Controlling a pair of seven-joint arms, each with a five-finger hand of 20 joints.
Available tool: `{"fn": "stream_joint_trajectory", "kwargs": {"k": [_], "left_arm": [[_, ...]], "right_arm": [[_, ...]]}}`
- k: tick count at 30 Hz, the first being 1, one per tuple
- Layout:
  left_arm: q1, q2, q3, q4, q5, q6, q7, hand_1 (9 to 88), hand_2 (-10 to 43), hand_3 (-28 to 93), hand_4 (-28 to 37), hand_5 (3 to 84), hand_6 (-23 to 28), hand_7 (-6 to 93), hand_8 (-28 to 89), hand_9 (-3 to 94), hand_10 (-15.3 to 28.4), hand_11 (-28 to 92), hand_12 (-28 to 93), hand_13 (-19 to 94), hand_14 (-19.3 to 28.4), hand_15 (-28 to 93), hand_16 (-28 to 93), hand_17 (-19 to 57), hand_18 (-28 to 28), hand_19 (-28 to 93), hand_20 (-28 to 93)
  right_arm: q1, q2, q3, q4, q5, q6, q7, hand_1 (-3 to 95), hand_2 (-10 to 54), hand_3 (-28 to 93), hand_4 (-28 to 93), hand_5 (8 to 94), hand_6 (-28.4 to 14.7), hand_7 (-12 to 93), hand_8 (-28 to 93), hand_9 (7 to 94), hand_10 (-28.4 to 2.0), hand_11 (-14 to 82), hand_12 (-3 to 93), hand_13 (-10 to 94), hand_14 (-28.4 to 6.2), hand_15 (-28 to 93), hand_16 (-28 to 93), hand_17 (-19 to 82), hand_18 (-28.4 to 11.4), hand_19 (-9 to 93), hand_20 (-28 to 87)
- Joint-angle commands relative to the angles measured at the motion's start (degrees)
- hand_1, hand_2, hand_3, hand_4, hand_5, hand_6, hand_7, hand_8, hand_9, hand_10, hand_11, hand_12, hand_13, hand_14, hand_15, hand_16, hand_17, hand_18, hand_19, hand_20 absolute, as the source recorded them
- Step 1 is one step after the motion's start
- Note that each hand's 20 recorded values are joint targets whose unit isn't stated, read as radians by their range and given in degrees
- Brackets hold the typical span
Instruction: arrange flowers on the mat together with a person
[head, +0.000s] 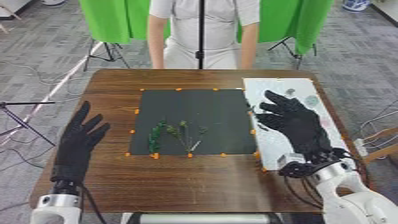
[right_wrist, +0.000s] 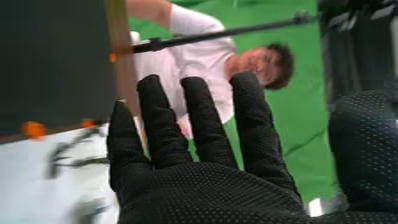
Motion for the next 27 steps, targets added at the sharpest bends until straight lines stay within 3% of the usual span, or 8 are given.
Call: {"fn": "stream_joint_trajectory", "kwargs": {"k": [1,9,15,27], "left_arm": [[-0.7,-1.55,0.36,0.85,0.93,-1.62,-0.82,19.2,2.1,75,-28.3,25.1,-5.8,11.6,-10,28.6,12.1,9,13,24,18.6,22,0,-10.5,26.4,45,1],[-1.2,-1.32,0.97,0.93,0.62,-1.35,-0.87,19.3,2.0,75,-28.3,24.6,-5.1,11.7,-10,28.6,12.1,9,13,24,18.9,23,0,-10.3,26.8,46,2],[-0.5,-1.31,0.44,0.6,0.55,-1.21,-0.88,19.5,2.0,75,-28.3,24.5,-5.0,11.8,-10,28.7,12.1,9,13,24,19.0,23,0,-9.9,27.3,47,2],[-0.5,-1.08,1.18,0.68,0.28,-0.85,-0.45,19.8,2.0,75,-28.3,24.6,-4.9,11.9,-10,28.7,12.1,9,13,24,18.9,23,0,-9.9,27.3,47,1]], "right_arm": [[0.9,-1.4,-1.0,1.2,-2.9,0.4,0.7,13.7,14.3,69,-25,41.7,1.0,10,-9,39.7,-16.2,5.3,17.7,30,-20.6,16,27,0,-22.9,30,20],[1.9,-7.1,0.2,0.7,-5.2,-0.9,2.9,13.3,14.4,69,-24,41.2,1.3,9,-9,39.4,-16.3,5.1,18.0,30,-20.7,15,28,0,-23.2,30,20],[0.9,-6.4,1.1,0.6,-5.3,-0.9,3.0,13.1,14.1,69,-24,41.6,1.4,10,-9,39.9,-16.5,5.3,18.0,30,-21.1,16,28,-1,-23.5,31,21],[0.5,-6.3,1.1,1.0,-5.7,-2.4,3.4,13.1,13.8,69,-24,42.1,1.5,10,-9,40.6,-16.5,5.7,17.9,31,-21.0,17,28,-1,-23.6,31,21]]}}
